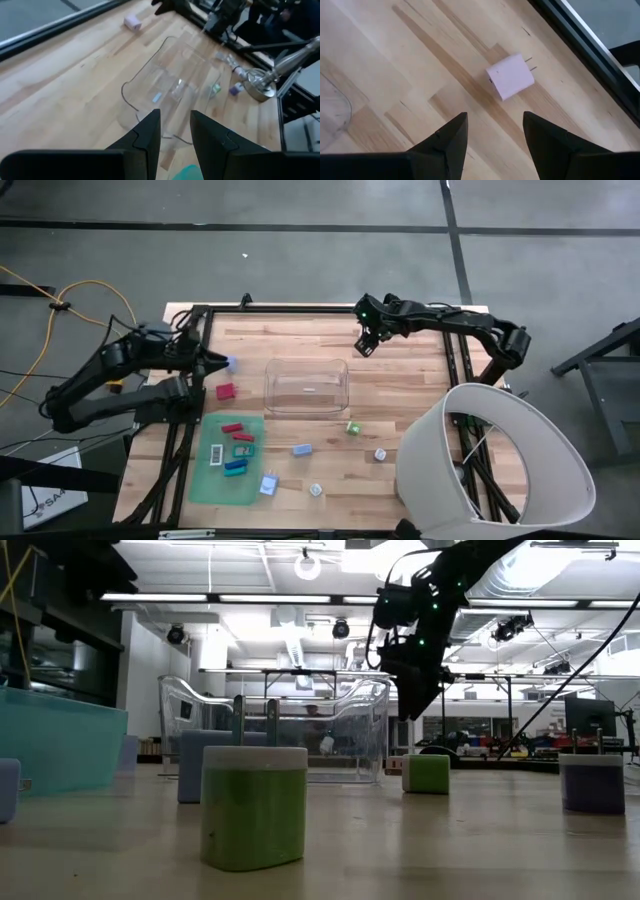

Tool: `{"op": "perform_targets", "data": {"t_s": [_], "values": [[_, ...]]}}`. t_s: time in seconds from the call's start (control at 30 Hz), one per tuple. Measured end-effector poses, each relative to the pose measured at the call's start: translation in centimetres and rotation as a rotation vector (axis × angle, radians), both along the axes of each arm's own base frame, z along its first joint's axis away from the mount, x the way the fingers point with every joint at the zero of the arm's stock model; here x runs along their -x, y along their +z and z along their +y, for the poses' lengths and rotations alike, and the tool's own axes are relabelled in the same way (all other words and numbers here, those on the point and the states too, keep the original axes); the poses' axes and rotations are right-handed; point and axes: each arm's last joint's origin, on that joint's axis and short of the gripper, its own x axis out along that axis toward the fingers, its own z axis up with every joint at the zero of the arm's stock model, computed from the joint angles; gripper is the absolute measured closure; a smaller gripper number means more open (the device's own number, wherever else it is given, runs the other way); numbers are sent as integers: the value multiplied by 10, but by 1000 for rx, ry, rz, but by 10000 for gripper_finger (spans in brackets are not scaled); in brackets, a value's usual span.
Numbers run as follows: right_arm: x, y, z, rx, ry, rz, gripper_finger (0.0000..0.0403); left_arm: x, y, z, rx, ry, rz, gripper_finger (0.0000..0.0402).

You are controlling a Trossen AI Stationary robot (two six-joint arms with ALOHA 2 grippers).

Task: Pick & Place Office items
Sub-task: Put the pink charger adapter into transparent bin

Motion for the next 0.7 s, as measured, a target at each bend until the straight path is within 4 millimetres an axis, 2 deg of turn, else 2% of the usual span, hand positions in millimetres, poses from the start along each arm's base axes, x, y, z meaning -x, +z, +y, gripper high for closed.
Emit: {"op": "perform_targets", "data": {"t_s": [0.17,0.37,0.57,0.7], "values": [[0,0,0,-2,2,-1,224,15,-3,-7,-48,-2,-23,299],[-1,0,1,-2,4,-1,224,19,-23,-7,-119,16,1,299],[-1,0,1,-2,6,-1,224,26,-25,-10,-155,29,-68,299],[-1,0,1,-2,7,-1,224,25,-26,-10,-132,47,-174,299]]}}
